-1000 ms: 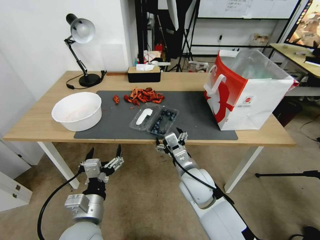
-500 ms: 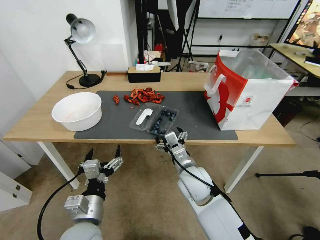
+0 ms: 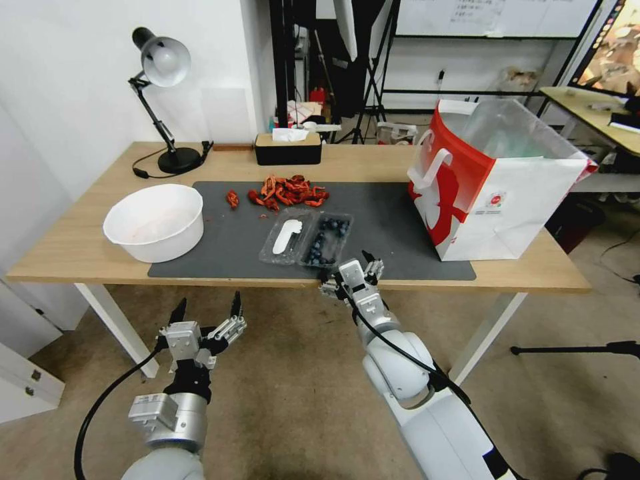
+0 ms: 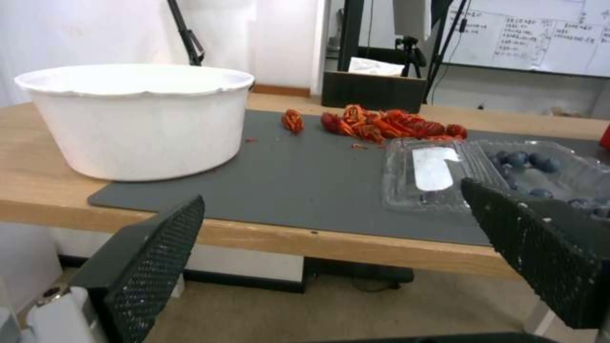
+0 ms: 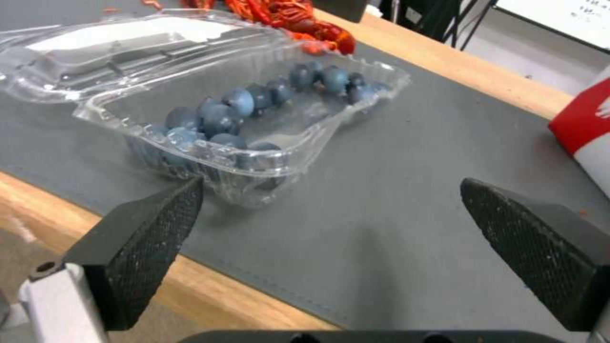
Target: Close the takeout container lid, then place the container into the takeout bag.
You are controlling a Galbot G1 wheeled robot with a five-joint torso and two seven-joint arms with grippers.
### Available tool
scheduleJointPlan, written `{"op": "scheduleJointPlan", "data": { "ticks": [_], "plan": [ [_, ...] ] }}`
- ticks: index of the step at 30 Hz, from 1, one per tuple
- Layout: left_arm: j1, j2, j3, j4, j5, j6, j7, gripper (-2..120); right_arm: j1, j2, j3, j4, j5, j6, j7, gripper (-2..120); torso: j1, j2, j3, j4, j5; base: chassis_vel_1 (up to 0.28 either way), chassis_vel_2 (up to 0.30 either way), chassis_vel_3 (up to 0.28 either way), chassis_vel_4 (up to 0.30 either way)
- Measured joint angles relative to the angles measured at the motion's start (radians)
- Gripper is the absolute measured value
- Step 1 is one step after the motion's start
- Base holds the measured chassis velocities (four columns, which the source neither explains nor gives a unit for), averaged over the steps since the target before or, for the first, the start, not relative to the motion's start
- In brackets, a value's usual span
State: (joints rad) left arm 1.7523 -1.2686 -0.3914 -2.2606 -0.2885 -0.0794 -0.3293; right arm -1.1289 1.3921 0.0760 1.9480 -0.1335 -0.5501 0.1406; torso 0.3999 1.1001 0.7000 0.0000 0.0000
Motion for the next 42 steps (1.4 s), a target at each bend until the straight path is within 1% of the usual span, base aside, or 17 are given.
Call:
{"op": "scheduleJointPlan", "data": {
  "ticks": [26,31,33,34,35,37,38,39,40,42],
  "plan": [
    [0.022,-0.01,0.007,-0.002,0.024,-0.024,0.002,100,-0.055,-0.052,0.079,0.036,0.034,0.022,-0.002,100,0.0,0.0,0.0,0.0,0.0,0.0,0.0,0.0,0.0],
    [0.028,-0.012,0.008,-0.008,0.03,-0.026,0.003,100,-0.094,-0.08,0.097,0.069,0.052,0.041,-0.005,100,0.0,0.0,0.0,0.0,0.0,0.0,0.0,0.0,0.0],
    [0.029,-0.012,0.007,-0.01,0.031,-0.027,0.005,100,-0.122,-0.094,0.117,0.091,0.082,0.078,-0.005,100,0.0,0.0,0.0,0.0,0.0,0.0,0.0,0.0,0.0],
    [0.03,-0.013,0.007,-0.011,0.032,-0.028,0.006,100,-0.145,-0.101,0.137,0.11,0.112,0.113,-0.005,100,0.0,0.0,0.0,0.0,0.0,0.0,0.0,0.0,0.0],
    [0.03,-0.013,0.007,-0.011,0.032,-0.028,0.006,100,-0.145,-0.101,0.137,0.11,0.112,0.113,-0.005,100,0.0,0.0,0.0,0.0,0.0,0.0,0.0,0.0,0.0],
    [0.031,-0.013,0.006,-0.011,0.034,-0.031,0.007,100,-0.184,-0.108,0.182,0.146,0.178,0.195,-0.005,100,0.0,0.0,0.0,0.0,-0.0001,0.0,0.0,0.0,0.0],
    [0.031,-0.013,0.006,-0.011,0.034,-0.032,0.008,100,-0.199,-0.109,0.202,0.161,0.202,0.223,-0.005,100,0.0,0.0,0.0,-0.0001,-0.0001,0.0,0.0,0.0,0.0],
    [0.031,-0.013,0.006,-0.011,0.034,-0.032,0.008,100,-0.199,-0.109,0.202,0.161,0.202,0.223,-0.005,100,0.0,0.0,0.0,-0.0001,-0.0001,0.0,0.0,0.0,0.0],
    [0.031,-0.013,0.006,-0.01,0.034,-0.035,0.01,100,-0.217,-0.109,0.226,0.177,0.231,0.266,-0.005,100,0.0,0.0,0.0,-0.0001,-0.0001,0.0,0.0,0.0,0.0],
    [0.03,-0.013,0.007,-0.009,0.034,-0.036,0.011,100,-0.236,-0.109,0.25,0.192,0.263,0.321,-0.005,100,0.0,0.0,0.0,0.0,0.0001,0.0,0.0,0.0,0.0]
  ]
}}
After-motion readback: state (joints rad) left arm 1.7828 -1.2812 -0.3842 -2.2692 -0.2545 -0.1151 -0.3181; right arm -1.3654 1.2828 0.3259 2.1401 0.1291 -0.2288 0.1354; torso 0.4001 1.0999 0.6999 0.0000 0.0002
